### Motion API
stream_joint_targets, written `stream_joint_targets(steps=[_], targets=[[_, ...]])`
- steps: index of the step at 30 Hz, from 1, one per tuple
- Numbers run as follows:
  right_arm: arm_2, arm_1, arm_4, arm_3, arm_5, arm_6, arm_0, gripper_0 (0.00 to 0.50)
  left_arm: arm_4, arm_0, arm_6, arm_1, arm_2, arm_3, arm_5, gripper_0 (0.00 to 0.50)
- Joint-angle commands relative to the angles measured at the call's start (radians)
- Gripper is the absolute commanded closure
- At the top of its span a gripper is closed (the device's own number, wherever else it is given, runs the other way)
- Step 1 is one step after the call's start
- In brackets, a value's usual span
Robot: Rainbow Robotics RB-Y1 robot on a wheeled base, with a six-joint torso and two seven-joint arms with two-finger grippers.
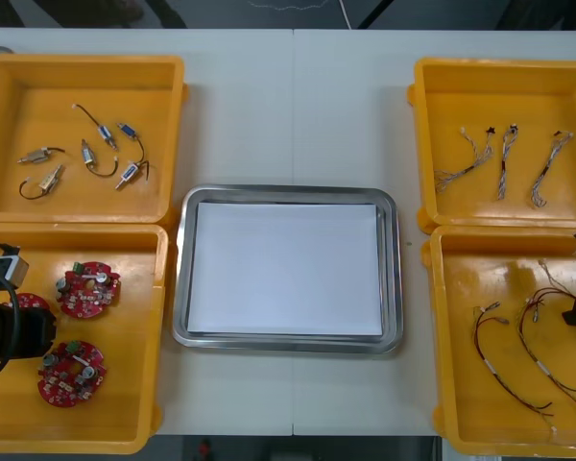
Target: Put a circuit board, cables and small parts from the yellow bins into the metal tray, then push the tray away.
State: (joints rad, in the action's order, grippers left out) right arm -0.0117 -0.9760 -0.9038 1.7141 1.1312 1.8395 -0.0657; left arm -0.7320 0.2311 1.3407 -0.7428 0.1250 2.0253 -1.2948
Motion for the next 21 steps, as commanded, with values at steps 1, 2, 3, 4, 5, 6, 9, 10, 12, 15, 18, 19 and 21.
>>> stream_joint_targets(steps=[1, 2, 3, 4, 5, 6, 9, 10, 12, 15, 18, 19, 21], targets=[[0.021, -0.043, 0.002, -0.014, -0.018, 0.02, 0.02, 0.0, 0.008, 0.03, 0.156, -0.04, -0.008, 0.006, 0.011, 0.5], [0.021, -0.043, 0.0, -0.014, -0.018, 0.018, 0.02, 0.0, 0.006, 0.03, 0.156, -0.04, -0.008, 0.006, 0.011, 0.5], [0.021, -0.043, 0.0, -0.014, -0.016, 0.018, 0.018, 0.0, 0.005, 0.028, 0.156, -0.041, -0.007, 0.006, 0.011, 0.5], [0.022, -0.043, -0.001, -0.018, -0.018, 0.018, 0.018, 0.0, 0.005, 0.027, 0.158, -0.043, -0.007, 0.004, 0.011, 0.5], [0.021, -0.043, -0.004, -0.024, -0.018, 0.018, 0.02, 0.0, 0.002, 0.025, 0.158, -0.044, -0.005, 0.006, 0.011, 0.5], [0.021, -0.041, -0.006, -0.028, -0.018, 0.018, 0.018, 0.0, 0.002, 0.024, 0.16, -0.046, -0.001, 0.006, 0.011, 0.5], [0.022, -0.043, -0.014, -0.034, -0.018, 0.018, 0.018, 0.0, -0.006, 0.016, 0.163, -0.05, 0.015, 0.015, -0.003, 0.5], [0.021, -0.043, -0.017, -0.037, -0.018, 0.018, 0.015, 0.0, -0.007, 0.011, 0.163, -0.055, 0.022, 0.021, -0.018, 0.5], [0.021, -0.043, -0.021, -0.044, -0.018, 0.02, 0.015, 0.073, -0.012, 0.002, 0.163, -0.056, 0.039, 0.038, -0.057, 0.5], [0.021, -0.041, -0.029, -0.051, -0.018, 0.02, 0.018, 0.5, -0.02, -0.018, 0.161, -0.055, 0.07, 0.067, -0.13, 0.5], [0.021, -0.043, -0.035, -0.051, -0.016, 0.023, 0.015, 0.5, -0.026, -0.038, 0.156, -0.056, 0.097, 0.096, -0.198, 0.5], [0.021, -0.043, -0.037, -0.051, -0.018, 0.024, 0.015, 0.5, -0.029, -0.047, 0.156, -0.055, 0.107, 0.11, -0.222, 0.5], [0.021, -0.041, -0.038, -0.051, -0.016, 0.024, 0.015, 0.5, -0.032, -0.062, 0.152, -0.056, 0.122, 0.13, -0.267, 0.5]])
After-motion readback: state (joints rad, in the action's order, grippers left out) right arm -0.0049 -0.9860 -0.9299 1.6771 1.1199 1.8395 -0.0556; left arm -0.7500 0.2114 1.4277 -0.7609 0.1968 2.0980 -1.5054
